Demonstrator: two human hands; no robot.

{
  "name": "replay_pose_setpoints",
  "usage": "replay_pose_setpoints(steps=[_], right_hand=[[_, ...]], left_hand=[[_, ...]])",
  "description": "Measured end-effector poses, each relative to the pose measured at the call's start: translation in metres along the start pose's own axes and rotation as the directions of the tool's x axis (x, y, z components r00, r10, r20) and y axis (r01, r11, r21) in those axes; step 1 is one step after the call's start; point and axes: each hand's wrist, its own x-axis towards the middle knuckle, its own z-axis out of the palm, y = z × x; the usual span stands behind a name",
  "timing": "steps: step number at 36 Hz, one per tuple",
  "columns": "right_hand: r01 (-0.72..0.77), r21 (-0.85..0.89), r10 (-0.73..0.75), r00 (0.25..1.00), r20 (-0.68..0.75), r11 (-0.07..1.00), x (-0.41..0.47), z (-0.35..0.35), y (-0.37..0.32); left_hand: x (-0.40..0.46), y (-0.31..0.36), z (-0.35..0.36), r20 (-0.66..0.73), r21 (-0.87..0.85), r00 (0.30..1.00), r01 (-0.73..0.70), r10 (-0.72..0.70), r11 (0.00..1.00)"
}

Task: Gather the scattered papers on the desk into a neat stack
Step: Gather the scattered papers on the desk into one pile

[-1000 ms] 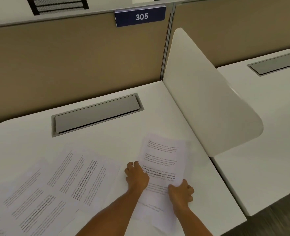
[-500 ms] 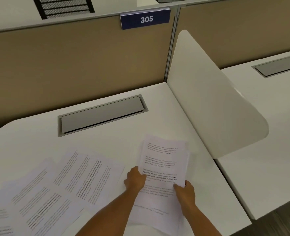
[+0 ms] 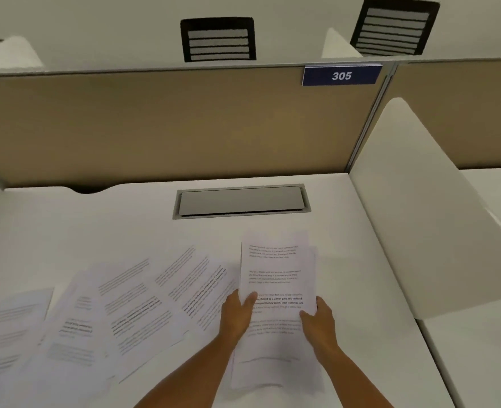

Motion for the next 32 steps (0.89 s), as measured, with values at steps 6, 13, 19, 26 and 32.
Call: replay_pose_setpoints(steps=[6,13,19,26,32], right_hand=[[0.135,-0.084,-0.121,0.980,0.161,0.987,0.005,0.037,-0.043],[0.196,-0.156,-0.136,0.934,0.329,0.968,0.018,0.083,-0.079],[0.237,-0.252,-0.113,0.898,0.425,0.938,0.032,0.124,-0.098],[0.242,-0.323,-0.073,0.887,0.456,0.915,0.050,0.168,-0.115],[0.294,-0.404,-0.077,0.878,0.473,0.866,0.063,0.193,-0.121]], left_hand=[[-0.002,-0.007,-0.049,-0.216,-0.063,0.975,0.046,-0.058,0.997],[0.001,-0.015,-0.095,-0.324,-0.137,0.936,0.102,-0.142,0.985],[0.012,-0.035,-0.117,-0.393,-0.223,0.879,0.195,-0.271,0.955],[0.033,-0.050,-0.128,-0.430,-0.277,0.822,0.273,-0.372,0.922],[0.052,-0.055,-0.131,-0.495,-0.239,0.750,0.369,-0.439,0.898]])
